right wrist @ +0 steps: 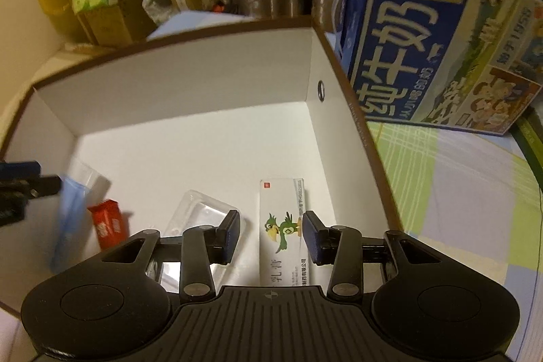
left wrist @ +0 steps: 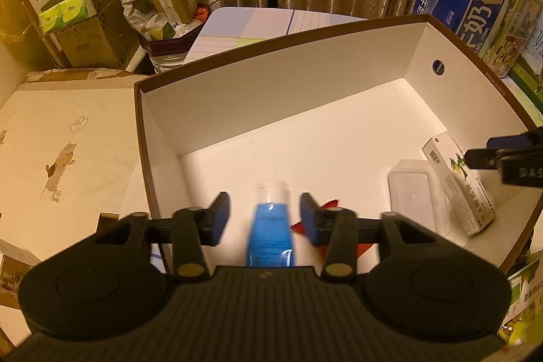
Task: Organize objects
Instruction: 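Release the blue tube with the left gripper while the right gripper releases the white box inside, then withdraw both grippers from the brown box toward the remaining table items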
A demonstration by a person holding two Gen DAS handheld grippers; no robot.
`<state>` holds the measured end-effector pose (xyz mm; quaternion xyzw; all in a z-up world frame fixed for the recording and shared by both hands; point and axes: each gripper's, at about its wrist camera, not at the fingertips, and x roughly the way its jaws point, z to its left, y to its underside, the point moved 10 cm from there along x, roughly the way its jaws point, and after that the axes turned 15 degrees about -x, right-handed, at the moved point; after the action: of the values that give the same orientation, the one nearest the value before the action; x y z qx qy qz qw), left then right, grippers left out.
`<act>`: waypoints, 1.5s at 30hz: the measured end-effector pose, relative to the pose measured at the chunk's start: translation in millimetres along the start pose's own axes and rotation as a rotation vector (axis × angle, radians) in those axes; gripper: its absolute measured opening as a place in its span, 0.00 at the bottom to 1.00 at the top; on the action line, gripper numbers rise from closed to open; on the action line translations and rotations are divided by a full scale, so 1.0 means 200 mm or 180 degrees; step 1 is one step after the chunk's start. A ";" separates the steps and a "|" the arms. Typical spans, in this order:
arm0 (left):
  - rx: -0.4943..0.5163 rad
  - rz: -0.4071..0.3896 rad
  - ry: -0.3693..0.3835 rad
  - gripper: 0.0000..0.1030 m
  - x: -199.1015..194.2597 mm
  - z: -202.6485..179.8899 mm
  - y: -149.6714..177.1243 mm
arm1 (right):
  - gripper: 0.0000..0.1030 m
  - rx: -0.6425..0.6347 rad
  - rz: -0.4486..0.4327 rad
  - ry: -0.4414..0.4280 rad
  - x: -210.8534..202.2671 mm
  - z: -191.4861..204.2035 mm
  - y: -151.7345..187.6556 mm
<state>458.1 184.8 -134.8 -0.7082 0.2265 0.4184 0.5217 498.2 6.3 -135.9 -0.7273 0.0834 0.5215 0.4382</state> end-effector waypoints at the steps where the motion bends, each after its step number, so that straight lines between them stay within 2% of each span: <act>1: -0.0001 0.0001 0.0000 0.56 -0.01 0.00 0.00 | 0.43 0.0030 -0.0050 -0.0018 -0.03 0.00 -0.01; 6: 0.0010 -0.0059 0.0052 0.76 -0.09 0.00 0.01 | 0.48 0.0221 -0.0339 -0.0093 -0.19 0.00 -0.02; 9: 0.0040 -0.0114 0.0128 0.83 -0.18 -0.01 0.03 | 0.50 0.0277 -0.0465 -0.0094 -0.29 0.01 0.01; 19: 0.0133 -0.0312 0.0296 0.96 -0.48 -0.06 0.12 | 0.52 0.0548 -0.0752 -0.0127 -0.56 0.08 0.17; 31: 0.0244 -0.0310 0.0509 0.96 -0.71 -0.13 0.40 | 0.52 0.0680 -0.0903 -0.0204 -0.84 0.21 0.43; 45: 0.0410 -0.0258 0.0614 0.99 -0.88 -0.21 0.70 | 0.53 0.0785 -0.0875 -0.0205 -1.05 0.29 0.78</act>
<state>270.3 75.9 -61.3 -0.7187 0.2731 0.3115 0.5585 276.0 -115.5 -51.8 -0.6555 0.0324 0.4656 0.5937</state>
